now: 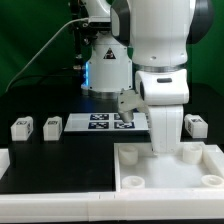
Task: Assemble one leg
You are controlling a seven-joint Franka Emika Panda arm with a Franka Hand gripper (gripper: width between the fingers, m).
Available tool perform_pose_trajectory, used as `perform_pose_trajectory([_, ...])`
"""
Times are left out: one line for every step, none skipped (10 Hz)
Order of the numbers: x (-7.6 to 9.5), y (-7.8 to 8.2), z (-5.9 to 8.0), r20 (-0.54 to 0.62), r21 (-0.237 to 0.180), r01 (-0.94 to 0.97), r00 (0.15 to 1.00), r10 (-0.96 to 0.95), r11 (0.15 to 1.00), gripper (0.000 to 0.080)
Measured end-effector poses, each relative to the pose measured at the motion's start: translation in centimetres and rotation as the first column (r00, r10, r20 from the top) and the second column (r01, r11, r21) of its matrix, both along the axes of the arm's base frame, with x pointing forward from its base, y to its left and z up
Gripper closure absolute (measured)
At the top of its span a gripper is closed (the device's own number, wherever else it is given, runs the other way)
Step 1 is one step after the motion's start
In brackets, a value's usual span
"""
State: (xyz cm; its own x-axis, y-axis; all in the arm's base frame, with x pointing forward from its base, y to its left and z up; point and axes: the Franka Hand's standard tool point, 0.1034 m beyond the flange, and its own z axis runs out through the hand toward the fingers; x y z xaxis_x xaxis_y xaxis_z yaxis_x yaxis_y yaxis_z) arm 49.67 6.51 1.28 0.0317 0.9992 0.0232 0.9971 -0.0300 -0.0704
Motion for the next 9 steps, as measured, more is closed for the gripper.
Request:
perform_pose_trajectory([0.0, 0.0, 0.0, 0.0, -0.002, 0.0, 1.0, 0.0, 1.0, 0.0738])
perform_pose_trajectory([-0.02, -0.06, 0.01, 0.0, -0.002, 0.001, 1.0, -0.001, 1.0, 0.0737])
perform_pose_trajectory([-0.04, -0.1, -0.03, 0.0, -0.002, 0.002, 1.0, -0.002, 1.0, 0.0737])
perform_pose_trajectory([-0.04, -0.13, -0.03, 0.0, -0.002, 0.003, 1.0, -0.003, 1.0, 0.0562])
perform_pose_trajectory([-0.03, -0.16, -0.03, 0.0, -0.002, 0.003, 1.0, -0.003, 1.0, 0.0414])
perform_pose_trajectory([-0.03, -0.19, -0.04, -0.001, -0.002, 0.004, 1.0, -0.004, 1.0, 0.0414])
perform_pose_trajectory([-0.03, -0.21, -0.04, -0.001, -0.002, 0.005, 1.0, -0.005, 1.0, 0.0234])
perform_pose_trajectory([-0.03, -0.23, -0.04, -0.001, -0.002, 0.005, 1.0, -0.005, 1.0, 0.0234])
perform_pose_trajectory([-0.03, -0.25, -0.04, -0.001, -0.002, 0.005, 1.0, -0.005, 1.0, 0.0167])
